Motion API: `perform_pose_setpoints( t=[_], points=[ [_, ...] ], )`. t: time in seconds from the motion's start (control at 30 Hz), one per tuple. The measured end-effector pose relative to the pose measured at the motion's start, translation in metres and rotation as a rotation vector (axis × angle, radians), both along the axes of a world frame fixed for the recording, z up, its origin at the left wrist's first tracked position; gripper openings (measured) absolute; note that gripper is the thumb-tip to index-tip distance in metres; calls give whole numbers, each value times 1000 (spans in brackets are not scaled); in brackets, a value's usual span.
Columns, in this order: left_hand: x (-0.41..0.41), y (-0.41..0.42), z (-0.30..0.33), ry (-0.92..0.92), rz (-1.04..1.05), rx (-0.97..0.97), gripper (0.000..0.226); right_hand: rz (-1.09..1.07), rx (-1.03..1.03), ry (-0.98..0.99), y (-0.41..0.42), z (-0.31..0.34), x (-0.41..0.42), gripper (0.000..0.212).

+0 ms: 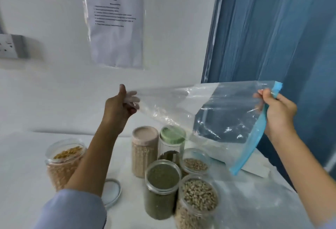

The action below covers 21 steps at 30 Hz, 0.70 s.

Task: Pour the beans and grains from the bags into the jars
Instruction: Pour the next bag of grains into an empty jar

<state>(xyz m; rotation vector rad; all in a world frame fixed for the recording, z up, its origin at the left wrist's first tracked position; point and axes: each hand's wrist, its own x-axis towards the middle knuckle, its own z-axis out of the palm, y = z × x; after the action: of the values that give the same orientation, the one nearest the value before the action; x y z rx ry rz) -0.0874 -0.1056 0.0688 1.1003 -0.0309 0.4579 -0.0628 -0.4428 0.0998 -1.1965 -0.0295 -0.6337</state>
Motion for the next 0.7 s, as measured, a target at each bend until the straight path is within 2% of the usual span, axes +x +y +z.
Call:
perform_pose_setpoints(
  t=[0.07, 0.1, 0.17, 0.23, 0.27, 0.33, 0.4, 0.43, 0.5, 0.53, 0.6, 0.7],
  points=[
    [4, -29, -9, 76, -61, -11, 34, 13, 149, 37, -16, 1, 2, 23],
    [7, -40, -16, 117, -38, 65, 35, 22, 245, 52, -19, 2, 4, 23],
    [13, -57, -31, 153, 65, 495, 79, 58, 394, 92, -20, 5, 8, 22],
    [19, -77, -41, 71, 133, 986, 113, 118, 465, 132, -15, 6, 11, 12],
    [19, -91, -43, 7, 144, 1143, 121, 152, 496, 145, -11, 6, 13, 11],
    [21, -117, -46, -103, 186, 1278, 121, 249, 572, 146, -3, 7, 17, 12],
    [20, -138, -43, -165, 267, 1206, 102, 355, 631, 133, 5, 8, 17, 10],
    [24, -141, -41, -190, 282, 1090, 83, 398, 631, 121, 7, 7, 17, 9],
    [28, -140, -31, -200, 326, 830, 21, 486, 533, 88, 6, 9, 17, 9],
    [29, -136, -22, -169, 320, 697, 10, 530, 466, 71, 4, 11, 16, 12],
    [34, -125, -6, -101, 304, 514, 27, 590, 382, 59, -1, 18, 15, 19],
    [40, -112, 15, -112, 303, 489, 36, 579, 371, 63, -8, 24, 16, 21]
  ],
)
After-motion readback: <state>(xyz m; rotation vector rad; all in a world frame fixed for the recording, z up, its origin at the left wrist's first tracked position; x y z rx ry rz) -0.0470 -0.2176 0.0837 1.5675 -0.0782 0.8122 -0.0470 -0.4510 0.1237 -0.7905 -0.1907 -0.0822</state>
